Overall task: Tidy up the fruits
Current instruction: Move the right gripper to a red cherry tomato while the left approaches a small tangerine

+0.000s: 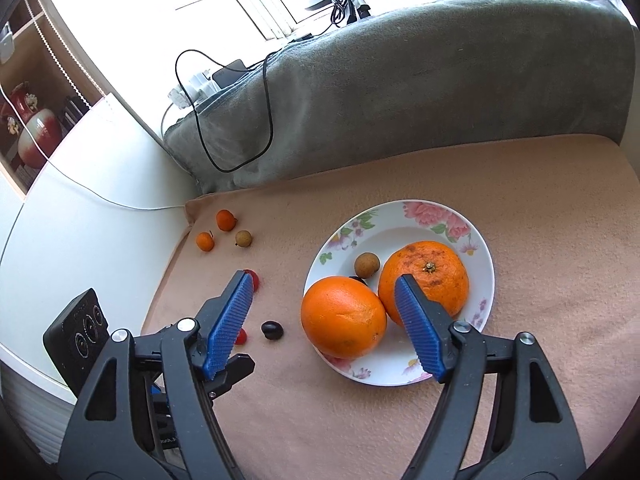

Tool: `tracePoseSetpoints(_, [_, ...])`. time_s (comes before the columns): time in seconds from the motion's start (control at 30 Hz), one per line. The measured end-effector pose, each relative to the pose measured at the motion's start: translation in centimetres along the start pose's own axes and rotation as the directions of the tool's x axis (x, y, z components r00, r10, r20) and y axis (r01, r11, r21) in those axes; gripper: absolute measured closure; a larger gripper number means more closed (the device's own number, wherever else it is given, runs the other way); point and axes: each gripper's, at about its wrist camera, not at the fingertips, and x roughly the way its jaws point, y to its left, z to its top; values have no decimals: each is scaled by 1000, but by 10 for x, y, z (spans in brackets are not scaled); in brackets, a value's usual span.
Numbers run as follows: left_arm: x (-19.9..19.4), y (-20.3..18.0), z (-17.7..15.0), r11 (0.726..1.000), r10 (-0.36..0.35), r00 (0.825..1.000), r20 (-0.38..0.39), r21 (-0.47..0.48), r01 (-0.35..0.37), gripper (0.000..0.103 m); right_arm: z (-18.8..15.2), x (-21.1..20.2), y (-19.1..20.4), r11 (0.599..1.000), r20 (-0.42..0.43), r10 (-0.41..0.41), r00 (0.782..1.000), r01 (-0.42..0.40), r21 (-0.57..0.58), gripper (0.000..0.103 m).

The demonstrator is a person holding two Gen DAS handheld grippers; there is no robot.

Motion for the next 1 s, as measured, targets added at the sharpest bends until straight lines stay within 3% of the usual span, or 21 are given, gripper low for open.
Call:
tracePoseSetpoints(0.4, [-40,53,-18,989,138,989,47,-57,-136,34,-30,-10,35,985,68,-26,997,37,-166,27])
tracePoseSetpoints(0.53, [-51,75,-25,980,183,982,48,-90,-178,34,-41,-4,49,978,48,-17,999,27,-206,27])
tracePoseSetpoints(0.73, [-63,101,-33,969,211,976,50,-142,-202,34,-59,5,75,957,31,-17,999,25,-288,27])
tracePoseSetpoints(1.0, [-68,124,-36,960,227,973,49,-177,-216,34,-67,23,97,952,2,11,1000,-10,-307,27])
